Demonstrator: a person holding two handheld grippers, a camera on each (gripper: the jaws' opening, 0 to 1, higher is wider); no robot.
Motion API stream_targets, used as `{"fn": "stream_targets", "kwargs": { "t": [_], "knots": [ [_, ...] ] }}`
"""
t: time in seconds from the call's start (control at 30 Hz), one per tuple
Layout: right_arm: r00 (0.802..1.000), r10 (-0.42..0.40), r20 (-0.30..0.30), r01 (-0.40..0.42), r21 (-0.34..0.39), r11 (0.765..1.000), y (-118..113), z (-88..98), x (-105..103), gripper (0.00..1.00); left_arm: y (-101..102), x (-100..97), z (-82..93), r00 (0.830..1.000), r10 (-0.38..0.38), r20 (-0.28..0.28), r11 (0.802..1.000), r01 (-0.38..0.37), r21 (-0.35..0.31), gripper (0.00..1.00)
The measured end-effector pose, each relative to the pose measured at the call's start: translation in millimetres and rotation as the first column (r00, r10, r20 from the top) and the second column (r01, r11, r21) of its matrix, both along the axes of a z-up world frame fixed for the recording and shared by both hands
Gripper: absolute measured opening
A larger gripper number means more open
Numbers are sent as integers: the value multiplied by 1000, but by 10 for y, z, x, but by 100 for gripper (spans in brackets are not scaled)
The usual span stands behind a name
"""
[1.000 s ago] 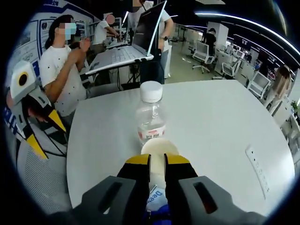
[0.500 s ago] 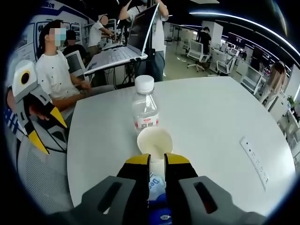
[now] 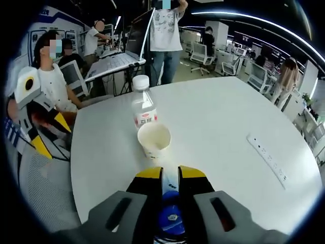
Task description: Arrange the tabletop items into an orderly group along one side of the table until the central work area is clear of visible clutter.
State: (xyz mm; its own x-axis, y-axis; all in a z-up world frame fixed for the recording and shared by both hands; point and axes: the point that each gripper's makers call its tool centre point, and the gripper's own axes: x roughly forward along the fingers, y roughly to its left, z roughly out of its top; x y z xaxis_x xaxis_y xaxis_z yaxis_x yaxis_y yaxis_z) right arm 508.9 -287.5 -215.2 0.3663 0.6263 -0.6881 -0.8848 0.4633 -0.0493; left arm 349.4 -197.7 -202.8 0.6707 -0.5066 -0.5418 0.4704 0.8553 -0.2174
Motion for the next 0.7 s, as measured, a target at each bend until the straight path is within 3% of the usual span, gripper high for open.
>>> {"fn": "stream_targets", "kwargs": {
  "t": [0.7],
  "knots": [
    [993,-120,-9,121,22,992,-654,-1,-188,9,-303,42,-9,998,-58,-9,998,58,4,38]
  ]
}}
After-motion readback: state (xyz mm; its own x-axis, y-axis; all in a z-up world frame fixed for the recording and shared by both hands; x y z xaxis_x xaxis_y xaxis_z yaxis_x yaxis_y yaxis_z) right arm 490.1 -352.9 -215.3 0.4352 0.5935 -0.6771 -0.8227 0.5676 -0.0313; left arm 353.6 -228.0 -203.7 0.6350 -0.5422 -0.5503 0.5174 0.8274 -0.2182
